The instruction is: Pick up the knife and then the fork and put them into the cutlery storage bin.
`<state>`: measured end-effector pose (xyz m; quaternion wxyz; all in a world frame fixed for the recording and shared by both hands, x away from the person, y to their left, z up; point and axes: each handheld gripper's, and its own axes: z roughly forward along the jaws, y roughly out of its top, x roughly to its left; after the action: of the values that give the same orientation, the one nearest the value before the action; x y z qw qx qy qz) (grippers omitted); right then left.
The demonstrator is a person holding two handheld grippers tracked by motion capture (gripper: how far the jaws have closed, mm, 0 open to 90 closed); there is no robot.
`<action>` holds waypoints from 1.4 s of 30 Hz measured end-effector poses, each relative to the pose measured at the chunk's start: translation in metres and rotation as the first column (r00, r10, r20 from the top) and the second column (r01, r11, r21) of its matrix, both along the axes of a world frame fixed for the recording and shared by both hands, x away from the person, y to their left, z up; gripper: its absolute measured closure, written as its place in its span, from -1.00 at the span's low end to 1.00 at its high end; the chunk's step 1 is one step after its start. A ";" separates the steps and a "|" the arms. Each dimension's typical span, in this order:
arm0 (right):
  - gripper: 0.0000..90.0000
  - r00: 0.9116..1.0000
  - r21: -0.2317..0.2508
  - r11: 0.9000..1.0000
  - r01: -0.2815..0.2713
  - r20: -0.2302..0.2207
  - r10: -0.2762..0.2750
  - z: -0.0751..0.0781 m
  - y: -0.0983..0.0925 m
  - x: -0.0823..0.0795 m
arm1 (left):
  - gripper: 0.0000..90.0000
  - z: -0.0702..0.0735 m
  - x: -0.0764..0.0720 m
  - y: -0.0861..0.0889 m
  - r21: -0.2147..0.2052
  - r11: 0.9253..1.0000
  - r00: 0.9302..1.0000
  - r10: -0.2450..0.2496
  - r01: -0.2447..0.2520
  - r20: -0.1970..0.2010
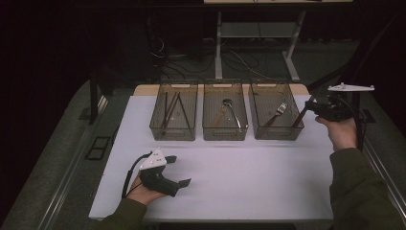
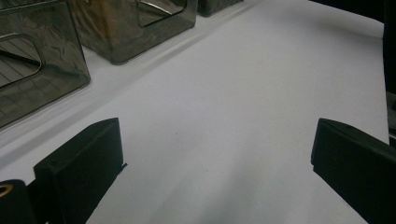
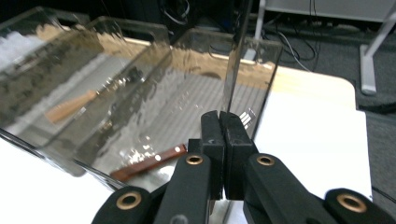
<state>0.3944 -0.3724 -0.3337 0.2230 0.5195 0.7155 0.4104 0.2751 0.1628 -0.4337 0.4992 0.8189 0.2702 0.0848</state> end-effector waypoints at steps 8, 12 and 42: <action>0.99 0.997 -0.062 0.998 -0.020 -0.076 0.016 -0.011 0.005 0.009 | -0.98 0.000 0.000 0.000 0.003 1.000 1.000 0.002 -0.002 0.001; 0.98 0.998 -0.047 0.999 -0.017 -0.063 0.014 -0.014 0.007 0.013 | -0.98 0.000 0.000 -0.001 0.004 1.000 1.000 0.001 -0.001 0.000; 0.60 0.986 -0.138 0.989 -0.053 -0.164 0.030 -0.065 0.055 0.075 | -0.98 0.000 -0.001 -0.003 0.002 1.000 1.000 -0.007 0.007 0.005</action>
<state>0.4695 -0.3174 -0.3990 0.1921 0.5189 0.7692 0.3197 0.2744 0.1598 -0.4333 0.4995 0.8201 0.2659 0.0854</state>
